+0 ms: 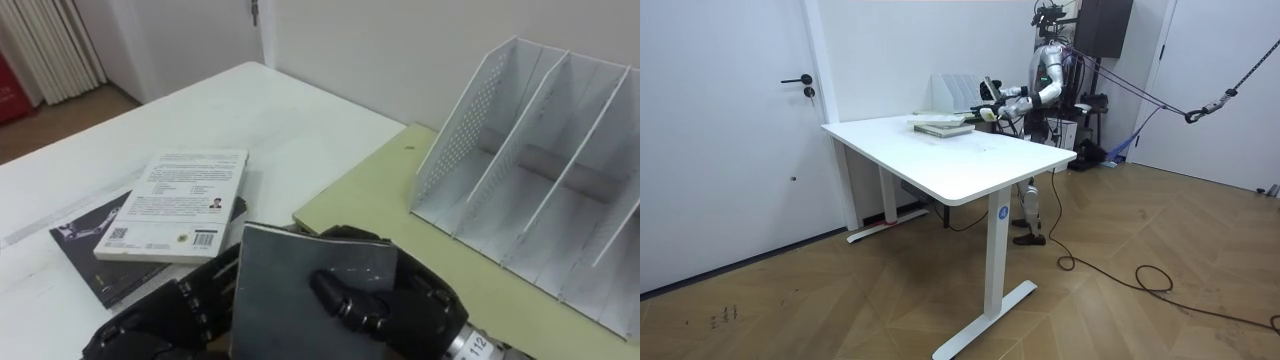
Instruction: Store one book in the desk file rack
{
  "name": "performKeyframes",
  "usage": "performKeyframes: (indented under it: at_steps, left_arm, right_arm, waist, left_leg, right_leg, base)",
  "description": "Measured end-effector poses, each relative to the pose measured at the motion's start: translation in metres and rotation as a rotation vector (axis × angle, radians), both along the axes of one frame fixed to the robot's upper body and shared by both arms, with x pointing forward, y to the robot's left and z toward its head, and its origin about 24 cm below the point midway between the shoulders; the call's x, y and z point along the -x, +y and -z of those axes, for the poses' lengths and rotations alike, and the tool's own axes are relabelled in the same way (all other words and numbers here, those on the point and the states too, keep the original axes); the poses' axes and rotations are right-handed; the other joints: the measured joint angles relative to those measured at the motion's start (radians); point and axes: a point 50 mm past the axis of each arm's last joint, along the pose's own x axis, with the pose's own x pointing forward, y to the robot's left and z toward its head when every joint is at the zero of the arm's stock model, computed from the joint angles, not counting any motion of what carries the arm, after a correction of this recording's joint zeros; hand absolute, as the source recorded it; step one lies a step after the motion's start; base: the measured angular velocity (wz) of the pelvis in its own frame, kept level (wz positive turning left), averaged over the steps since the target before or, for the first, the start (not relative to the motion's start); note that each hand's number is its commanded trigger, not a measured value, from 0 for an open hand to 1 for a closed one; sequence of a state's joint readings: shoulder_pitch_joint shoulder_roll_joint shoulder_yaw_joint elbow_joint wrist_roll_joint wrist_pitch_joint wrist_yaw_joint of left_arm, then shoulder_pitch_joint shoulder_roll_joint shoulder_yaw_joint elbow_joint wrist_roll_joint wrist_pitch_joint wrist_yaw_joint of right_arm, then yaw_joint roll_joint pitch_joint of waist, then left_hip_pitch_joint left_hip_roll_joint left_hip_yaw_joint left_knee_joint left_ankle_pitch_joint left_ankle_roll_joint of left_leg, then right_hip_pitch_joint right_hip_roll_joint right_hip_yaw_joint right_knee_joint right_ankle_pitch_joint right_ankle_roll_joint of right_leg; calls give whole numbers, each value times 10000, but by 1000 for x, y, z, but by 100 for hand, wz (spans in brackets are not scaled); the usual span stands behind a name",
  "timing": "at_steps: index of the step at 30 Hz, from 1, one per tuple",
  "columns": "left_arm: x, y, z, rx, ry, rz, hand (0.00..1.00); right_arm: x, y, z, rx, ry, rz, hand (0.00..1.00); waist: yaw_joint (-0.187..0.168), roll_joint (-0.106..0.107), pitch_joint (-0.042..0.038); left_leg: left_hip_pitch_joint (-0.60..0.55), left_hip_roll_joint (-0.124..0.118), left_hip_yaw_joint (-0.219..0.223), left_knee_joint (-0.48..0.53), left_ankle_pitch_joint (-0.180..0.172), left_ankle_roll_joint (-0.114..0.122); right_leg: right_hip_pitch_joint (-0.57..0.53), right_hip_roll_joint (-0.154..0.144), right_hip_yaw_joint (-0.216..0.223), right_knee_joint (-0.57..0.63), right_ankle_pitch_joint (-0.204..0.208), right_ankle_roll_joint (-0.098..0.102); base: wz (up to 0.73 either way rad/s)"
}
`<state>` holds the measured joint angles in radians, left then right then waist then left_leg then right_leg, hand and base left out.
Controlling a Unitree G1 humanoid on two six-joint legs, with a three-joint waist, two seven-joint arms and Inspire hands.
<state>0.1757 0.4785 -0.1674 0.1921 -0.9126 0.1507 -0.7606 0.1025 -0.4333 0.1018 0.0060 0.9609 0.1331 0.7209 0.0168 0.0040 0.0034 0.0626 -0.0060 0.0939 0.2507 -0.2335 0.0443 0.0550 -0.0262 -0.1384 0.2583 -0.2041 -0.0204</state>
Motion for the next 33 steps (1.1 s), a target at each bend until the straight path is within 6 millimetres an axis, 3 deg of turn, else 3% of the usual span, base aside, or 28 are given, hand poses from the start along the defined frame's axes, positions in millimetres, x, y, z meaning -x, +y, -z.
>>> performKeyframes:
  at_steps: [8,12,18,24,28,33]
  left_arm:
    - [21,-1,26,-1360,976,-130,0]
    - [37,4,43,-1968,1706,-590,0]
    - [56,4,70,-2673,2836,-1382,0]
    - [74,2,93,-3096,3851,-2117,0]
    - [92,4,108,-4015,4614,-2170,0]
    - [123,10,128,-4850,6269,-2605,0]
  right_arm:
    - [-9,-13,-8,1431,-192,1590,100]
    - [-14,-18,-26,2325,-837,2763,100]
    - [-18,-21,-51,3696,-2469,5508,100]
    - [-18,-24,-62,5676,-3492,8122,100]
    - [-18,-27,-73,6891,-4354,10107,100]
    - [-21,-31,-90,6567,-5003,12224,100]
  waist:
    - [-402,21,63]
    - [-489,-32,106]
    - [-666,-40,106]
    - [-651,26,88]
    - [-608,159,-8]
    - [-665,233,-62]
  left_leg:
    - [91,3,56,-129,3,-2]
    - [156,10,147,-230,3,-2]
    - [182,13,269,-288,4,-5]
    - [201,22,405,-319,4,-5]
    - [185,-1,416,-387,5,-3]
    - [212,-50,404,-489,10,-8]
  right_leg:
    - [10,11,19,4,1,1]
    - [-10,29,56,12,0,2]
    - [-4,102,71,-18,1,2]
    - [-82,122,182,-11,1,2]
    - [-149,136,241,-11,3,5]
    - [-194,157,239,-14,3,5]
  base:
    - [-2]
    - [-7]
    - [-4]
    - [-7]
    - [-6]
    - [-5]
